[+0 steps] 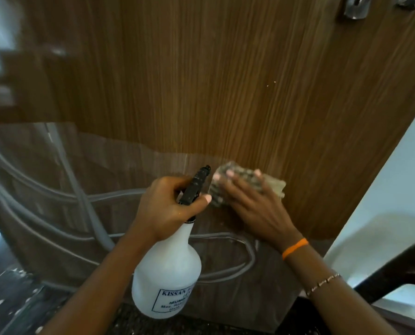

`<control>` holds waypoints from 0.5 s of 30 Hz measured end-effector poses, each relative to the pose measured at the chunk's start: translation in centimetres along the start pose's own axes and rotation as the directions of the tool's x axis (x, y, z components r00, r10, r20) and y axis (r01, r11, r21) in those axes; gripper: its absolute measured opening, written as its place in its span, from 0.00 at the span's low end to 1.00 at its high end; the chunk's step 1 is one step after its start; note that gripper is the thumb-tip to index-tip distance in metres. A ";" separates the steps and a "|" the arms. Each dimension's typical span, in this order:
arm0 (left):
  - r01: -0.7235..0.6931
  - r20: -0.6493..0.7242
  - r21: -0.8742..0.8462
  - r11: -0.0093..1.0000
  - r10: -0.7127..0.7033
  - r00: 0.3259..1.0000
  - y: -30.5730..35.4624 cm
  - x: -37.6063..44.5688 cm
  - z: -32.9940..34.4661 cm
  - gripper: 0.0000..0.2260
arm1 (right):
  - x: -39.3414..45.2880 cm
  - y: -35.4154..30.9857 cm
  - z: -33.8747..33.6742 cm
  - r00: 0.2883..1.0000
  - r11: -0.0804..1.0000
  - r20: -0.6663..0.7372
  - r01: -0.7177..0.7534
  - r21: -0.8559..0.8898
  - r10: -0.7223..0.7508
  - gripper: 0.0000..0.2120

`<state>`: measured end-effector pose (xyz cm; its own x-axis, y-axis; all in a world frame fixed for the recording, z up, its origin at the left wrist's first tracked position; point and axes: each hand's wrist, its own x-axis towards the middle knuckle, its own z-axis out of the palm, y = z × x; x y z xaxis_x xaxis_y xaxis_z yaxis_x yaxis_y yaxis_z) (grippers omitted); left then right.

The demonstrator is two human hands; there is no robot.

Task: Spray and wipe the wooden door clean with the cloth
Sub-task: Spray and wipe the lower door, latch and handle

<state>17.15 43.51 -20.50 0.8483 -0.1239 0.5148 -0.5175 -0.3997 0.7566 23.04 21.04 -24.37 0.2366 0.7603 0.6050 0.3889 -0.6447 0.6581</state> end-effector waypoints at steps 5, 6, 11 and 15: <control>0.005 -0.004 0.039 0.999 -0.005 1.000 1.3 -0.3 -1.7 0.25 | 6.8 3.9 -2.2 0.915 0.953 -0.279 -0.304 0.002 0.292 0.24; 0.003 -0.013 0.041 0.999 -0.002 1.000 1.6 -0.2 -2.2 0.26 | 7.2 4.1 -2.2 0.901 0.947 -0.303 -0.323 0.005 0.309 0.24; -0.074 -0.097 0.218 0.973 0.097 0.991 1.2 -1.1 -3.2 0.20 | 6.4 1.8 -1.0 0.915 0.963 -0.302 -0.260 0.065 0.268 0.22; -0.131 -0.018 0.309 0.942 0.144 0.989 -1.0 -2.5 -3.5 0.17 | 3.1 -2.6 1.1 0.992 0.992 -0.088 -0.087 0.095 0.096 0.28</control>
<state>15.19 47.39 -21.17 0.7629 -0.1633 0.6256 -0.5642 -0.6408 0.5207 23.71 25.18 -24.66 0.1938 0.6853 0.7020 0.4499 -0.6980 0.5572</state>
